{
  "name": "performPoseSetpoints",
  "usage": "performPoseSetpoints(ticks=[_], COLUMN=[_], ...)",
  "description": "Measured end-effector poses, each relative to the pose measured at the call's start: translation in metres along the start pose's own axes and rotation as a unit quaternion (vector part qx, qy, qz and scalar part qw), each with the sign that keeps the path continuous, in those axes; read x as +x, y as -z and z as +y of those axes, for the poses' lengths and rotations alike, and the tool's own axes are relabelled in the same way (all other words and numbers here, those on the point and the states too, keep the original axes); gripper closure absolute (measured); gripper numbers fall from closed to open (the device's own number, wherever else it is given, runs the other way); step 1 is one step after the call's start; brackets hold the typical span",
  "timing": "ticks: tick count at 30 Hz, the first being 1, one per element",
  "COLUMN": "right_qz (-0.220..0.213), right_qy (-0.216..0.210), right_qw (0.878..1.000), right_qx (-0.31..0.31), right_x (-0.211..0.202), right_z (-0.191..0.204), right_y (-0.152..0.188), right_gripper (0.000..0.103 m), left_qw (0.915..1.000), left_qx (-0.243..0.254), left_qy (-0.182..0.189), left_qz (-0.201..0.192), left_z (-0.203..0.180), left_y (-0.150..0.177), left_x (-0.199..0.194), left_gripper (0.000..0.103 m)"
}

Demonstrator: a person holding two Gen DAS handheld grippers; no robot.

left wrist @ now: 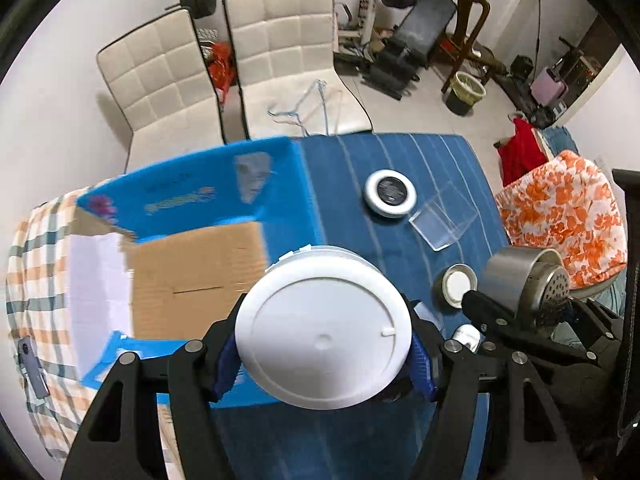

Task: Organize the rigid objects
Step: 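Carry the white lid and mesh canister into the blue box and release both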

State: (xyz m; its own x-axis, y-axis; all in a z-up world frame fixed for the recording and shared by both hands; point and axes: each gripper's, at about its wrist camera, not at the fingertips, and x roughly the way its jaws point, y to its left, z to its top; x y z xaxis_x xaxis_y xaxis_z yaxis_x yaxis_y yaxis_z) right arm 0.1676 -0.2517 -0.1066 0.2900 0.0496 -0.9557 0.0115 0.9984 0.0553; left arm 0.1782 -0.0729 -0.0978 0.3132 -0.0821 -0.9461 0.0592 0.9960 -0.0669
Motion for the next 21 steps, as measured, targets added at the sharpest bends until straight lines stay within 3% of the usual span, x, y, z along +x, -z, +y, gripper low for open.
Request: performPoseSetpoints(ticks=[8, 15, 21], right_qz=[0.006, 0.048, 0.08], right_qy=[-0.044, -0.057, -0.035], right_qw=[0.999, 0.997, 0.996], right_qx=[-0.017, -0.03, -0.031], right_x=[0.008, 0.087, 0.159], right_z=[0.097, 0.163, 0.197], right_y=[-0.011, -0.034, -0.053], right_gripper=[0.03, 0.03, 0.03], left_qw=[0.9996, 0.9966, 0.9912], left_qx=[-0.026, -0.079, -0.118], left_qy=[-0.008, -0.008, 0.007], left_qz=[-0.01, 0.022, 0.059], left_z=[0.097, 0.176, 0.219], left_y=[0.003, -0.006, -0.012], left_x=[-0.026, 0.021, 0.072], left_gripper=[0.038, 0.038, 0.038])
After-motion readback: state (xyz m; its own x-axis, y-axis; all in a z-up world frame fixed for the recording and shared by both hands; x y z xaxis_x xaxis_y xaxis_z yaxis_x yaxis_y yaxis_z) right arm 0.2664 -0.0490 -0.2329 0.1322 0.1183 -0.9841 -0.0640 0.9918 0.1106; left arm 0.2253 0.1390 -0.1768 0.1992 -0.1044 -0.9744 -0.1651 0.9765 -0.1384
